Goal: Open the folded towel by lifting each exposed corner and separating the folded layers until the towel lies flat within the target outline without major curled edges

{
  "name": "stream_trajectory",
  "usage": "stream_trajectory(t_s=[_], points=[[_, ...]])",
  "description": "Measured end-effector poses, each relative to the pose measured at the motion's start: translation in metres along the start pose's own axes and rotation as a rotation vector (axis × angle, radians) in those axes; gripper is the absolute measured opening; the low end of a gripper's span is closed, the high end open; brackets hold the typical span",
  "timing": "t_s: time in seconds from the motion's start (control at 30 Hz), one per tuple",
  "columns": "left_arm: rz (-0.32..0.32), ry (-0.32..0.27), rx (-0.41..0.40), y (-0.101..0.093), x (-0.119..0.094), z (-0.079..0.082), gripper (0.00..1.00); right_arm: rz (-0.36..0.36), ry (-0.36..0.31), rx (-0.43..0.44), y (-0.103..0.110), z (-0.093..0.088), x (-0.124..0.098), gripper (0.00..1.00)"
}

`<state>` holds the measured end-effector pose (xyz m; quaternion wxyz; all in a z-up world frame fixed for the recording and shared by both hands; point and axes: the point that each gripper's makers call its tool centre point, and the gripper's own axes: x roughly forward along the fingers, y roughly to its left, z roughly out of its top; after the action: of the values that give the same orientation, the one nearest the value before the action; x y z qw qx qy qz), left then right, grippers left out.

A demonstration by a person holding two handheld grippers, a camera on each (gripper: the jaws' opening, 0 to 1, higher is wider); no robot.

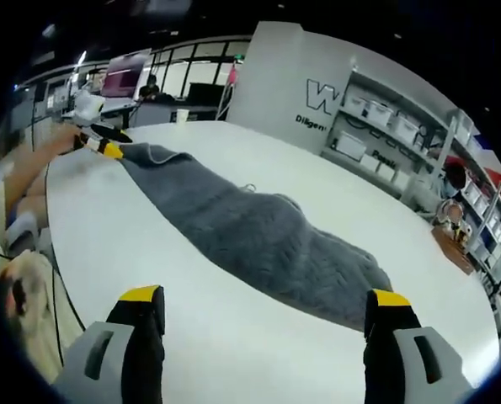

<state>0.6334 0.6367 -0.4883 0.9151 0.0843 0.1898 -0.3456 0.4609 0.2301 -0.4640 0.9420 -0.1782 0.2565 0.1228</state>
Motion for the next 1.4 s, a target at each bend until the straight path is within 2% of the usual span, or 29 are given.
stream_trajectory(t_s=[0.13,0.23,0.33,0.43,0.5,0.57,0.7,0.77,0.87,1.1,1.27,1.4], points=[[-0.008,-0.013,-0.027,0.000,0.002,0.001,0.58,0.005,0.006,-0.007,0.001,-0.001,0.001,0.99],[0.003,0.014,-0.017,0.004,0.004,-0.006,0.50,0.006,0.011,-0.009,0.001,-0.002,0.001,0.99],[0.021,0.024,-0.025,0.009,0.005,-0.012,0.40,0.008,0.010,-0.010,0.001,-0.002,0.000,0.99],[0.025,0.014,-0.046,0.010,0.004,-0.015,0.26,0.002,0.010,-0.003,-0.002,-0.003,0.000,0.99],[0.027,0.009,-0.049,0.010,0.004,-0.017,0.24,-0.001,0.015,0.000,-0.003,-0.004,0.000,0.99],[0.025,0.014,-0.048,0.009,0.003,-0.020,0.17,-0.004,0.019,0.003,-0.004,-0.006,0.000,0.99],[0.026,0.015,-0.038,0.011,0.000,-0.021,0.14,-0.004,0.019,0.003,-0.004,-0.006,-0.001,0.99],[0.030,0.019,-0.027,0.010,-0.001,-0.022,0.07,-0.002,0.018,0.002,-0.004,-0.005,0.000,0.99],[0.035,0.026,-0.014,0.012,-0.002,-0.023,0.02,0.000,0.022,-0.001,-0.004,-0.006,0.000,0.99],[0.020,0.039,-0.002,0.009,-0.002,-0.025,0.04,0.006,0.029,-0.009,-0.002,-0.006,0.002,0.99],[-0.015,0.038,0.026,0.001,0.002,-0.024,0.19,0.007,0.032,-0.010,-0.002,-0.007,0.002,0.99],[-0.006,0.048,0.043,0.004,0.006,-0.024,0.20,0.007,0.033,-0.009,-0.002,-0.008,0.002,0.99]])
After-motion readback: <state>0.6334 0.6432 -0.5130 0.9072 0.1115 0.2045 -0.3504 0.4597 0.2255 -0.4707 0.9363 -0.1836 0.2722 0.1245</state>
